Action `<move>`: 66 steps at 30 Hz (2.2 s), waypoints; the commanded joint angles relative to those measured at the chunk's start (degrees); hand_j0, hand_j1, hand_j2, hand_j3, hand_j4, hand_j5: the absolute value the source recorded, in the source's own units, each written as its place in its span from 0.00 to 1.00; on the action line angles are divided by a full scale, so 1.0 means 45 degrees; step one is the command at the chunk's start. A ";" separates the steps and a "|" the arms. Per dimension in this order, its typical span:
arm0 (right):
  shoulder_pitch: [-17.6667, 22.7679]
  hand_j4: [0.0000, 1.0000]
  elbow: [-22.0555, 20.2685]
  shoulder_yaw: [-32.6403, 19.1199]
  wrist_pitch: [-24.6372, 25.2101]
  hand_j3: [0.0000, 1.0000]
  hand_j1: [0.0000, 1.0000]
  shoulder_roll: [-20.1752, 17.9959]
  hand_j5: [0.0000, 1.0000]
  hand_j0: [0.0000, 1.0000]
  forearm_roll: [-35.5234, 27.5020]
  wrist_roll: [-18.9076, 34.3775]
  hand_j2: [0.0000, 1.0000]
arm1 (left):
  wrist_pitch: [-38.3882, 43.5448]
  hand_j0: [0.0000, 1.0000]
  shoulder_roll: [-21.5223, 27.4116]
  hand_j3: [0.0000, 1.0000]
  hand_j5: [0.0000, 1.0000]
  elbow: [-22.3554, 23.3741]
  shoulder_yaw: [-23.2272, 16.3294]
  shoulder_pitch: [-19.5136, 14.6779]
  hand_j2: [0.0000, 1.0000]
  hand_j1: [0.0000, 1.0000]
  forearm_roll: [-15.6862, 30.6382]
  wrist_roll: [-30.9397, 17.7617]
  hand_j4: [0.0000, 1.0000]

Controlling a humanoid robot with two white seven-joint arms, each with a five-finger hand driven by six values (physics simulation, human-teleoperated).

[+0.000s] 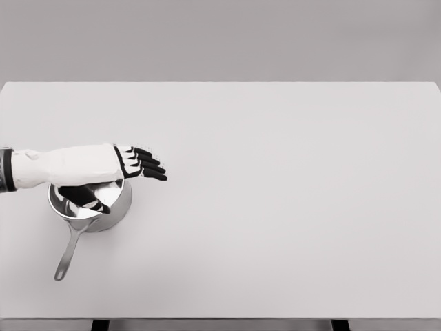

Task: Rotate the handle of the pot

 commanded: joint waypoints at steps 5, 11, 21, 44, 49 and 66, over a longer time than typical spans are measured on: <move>0.0000 1.00 0.0012 0.0003 -0.0005 1.00 1.00 -0.0002 1.00 1.00 -0.0006 0.0022 1.00 | 0.0018 1.00 0.0308 1.00 1.00 0.0000 0.0022 0.0551 1.00 1.00 0.0066 -0.0016 1.00; 0.0000 1.00 -0.0008 0.0003 0.0014 1.00 1.00 -0.0002 1.00 1.00 -0.0006 0.0003 1.00 | 0.0018 1.00 0.0699 1.00 1.00 0.0000 0.0022 0.0921 1.00 1.00 0.0047 -0.0074 1.00; 0.0000 1.00 -0.0008 0.0003 -0.0005 1.00 1.00 -0.0002 1.00 1.00 -0.0006 0.0003 1.00 | 0.0018 1.00 0.1167 1.00 1.00 0.0000 -0.0017 0.1312 1.00 1.00 0.0027 -0.0348 1.00; 0.0019 1.00 -0.0008 0.0003 -0.0005 1.00 1.00 -0.0002 1.00 1.00 -0.0006 0.0003 1.00 | 0.0018 1.00 0.2613 1.00 1.00 0.0039 0.0295 0.1254 1.00 1.00 -0.0110 -0.1246 1.00; 0.0000 1.00 0.0012 0.0003 -0.0005 1.00 1.00 -0.0002 1.00 1.00 -0.0006 0.0003 1.00 | 0.0018 1.00 0.2789 1.00 1.00 0.0253 0.0529 0.1254 1.00 1.00 -0.0149 -0.1246 1.00; 0.0000 1.00 -0.0008 0.0003 0.0014 1.00 1.00 -0.0002 1.00 1.00 -0.0006 0.0003 1.00 | 0.0018 1.00 0.2710 1.00 1.00 0.2304 0.0998 0.1273 1.00 1.00 -0.0832 -0.1246 1.00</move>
